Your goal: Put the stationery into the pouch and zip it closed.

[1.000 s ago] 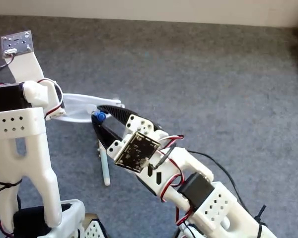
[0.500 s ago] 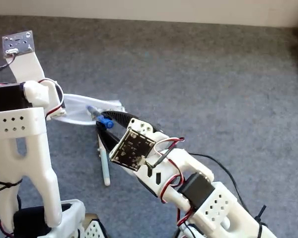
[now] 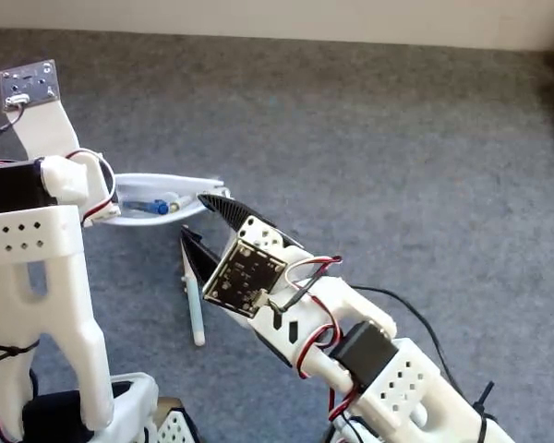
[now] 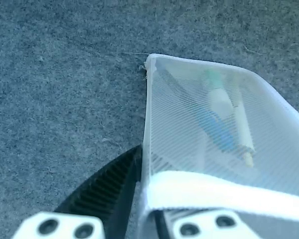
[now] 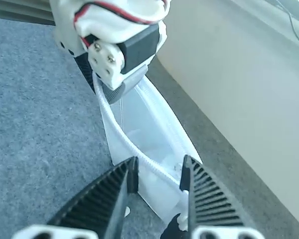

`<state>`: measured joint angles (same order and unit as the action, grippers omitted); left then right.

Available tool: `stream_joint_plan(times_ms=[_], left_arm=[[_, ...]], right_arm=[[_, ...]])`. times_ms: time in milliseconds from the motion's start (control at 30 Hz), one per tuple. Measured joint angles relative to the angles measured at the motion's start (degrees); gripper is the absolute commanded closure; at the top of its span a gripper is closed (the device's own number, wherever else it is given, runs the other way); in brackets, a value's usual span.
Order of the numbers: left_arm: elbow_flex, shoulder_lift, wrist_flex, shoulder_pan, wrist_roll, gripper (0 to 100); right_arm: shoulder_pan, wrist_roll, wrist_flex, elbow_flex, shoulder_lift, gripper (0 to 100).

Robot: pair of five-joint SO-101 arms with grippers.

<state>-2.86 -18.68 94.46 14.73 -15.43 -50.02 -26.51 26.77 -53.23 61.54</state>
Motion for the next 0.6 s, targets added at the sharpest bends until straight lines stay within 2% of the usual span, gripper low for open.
stream_joint_plan(times_ms=[300, 600], left_arm=[[0.0, 0.0, 0.0, 0.0, 0.0, 99], [0.0, 0.0, 0.0, 0.0, 0.0, 99]], right_arm=[[0.1, 0.4, 0.4, -0.1, 2.5, 86.4], [8.1, 10.6, 12.5, -0.1, 12.6, 86.4]])
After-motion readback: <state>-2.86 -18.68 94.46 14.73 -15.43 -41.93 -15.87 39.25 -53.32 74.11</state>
